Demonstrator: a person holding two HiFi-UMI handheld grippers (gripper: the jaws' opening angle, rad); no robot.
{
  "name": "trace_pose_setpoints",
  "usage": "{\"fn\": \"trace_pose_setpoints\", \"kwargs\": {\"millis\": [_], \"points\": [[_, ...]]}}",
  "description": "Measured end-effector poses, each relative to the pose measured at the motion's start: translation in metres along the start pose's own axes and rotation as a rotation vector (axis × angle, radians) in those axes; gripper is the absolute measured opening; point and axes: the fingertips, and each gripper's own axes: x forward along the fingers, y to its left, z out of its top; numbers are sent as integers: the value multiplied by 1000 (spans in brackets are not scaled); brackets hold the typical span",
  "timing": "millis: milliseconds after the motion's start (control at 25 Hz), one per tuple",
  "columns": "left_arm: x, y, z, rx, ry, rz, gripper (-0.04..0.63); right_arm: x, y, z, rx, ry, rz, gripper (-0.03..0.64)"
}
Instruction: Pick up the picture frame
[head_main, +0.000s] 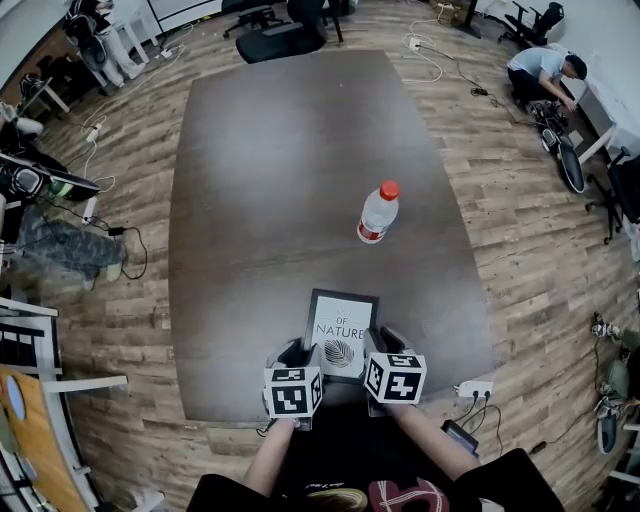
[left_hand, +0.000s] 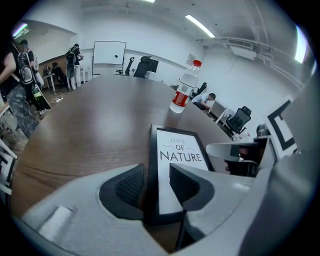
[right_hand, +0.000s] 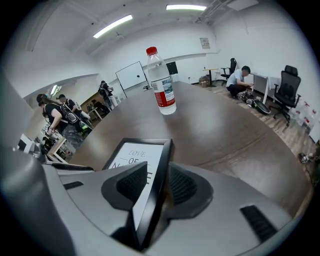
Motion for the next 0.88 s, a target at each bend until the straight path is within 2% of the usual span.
{"fn": "trace_pose_setpoints", "kwargs": {"millis": [280,480,640,880], "points": [[13,4,0,25,67,18,149,16,1,3,-5,43,-3,127],[19,8,-2,32,113,57,110,28,-5,-4,44,117,4,126],[20,5,-6,47,118,62,106,28,-5,-7,32,130,3,124],[23,5,-5,-35,137,15,95,28,-4,-6,14,142,-16,119]]}}
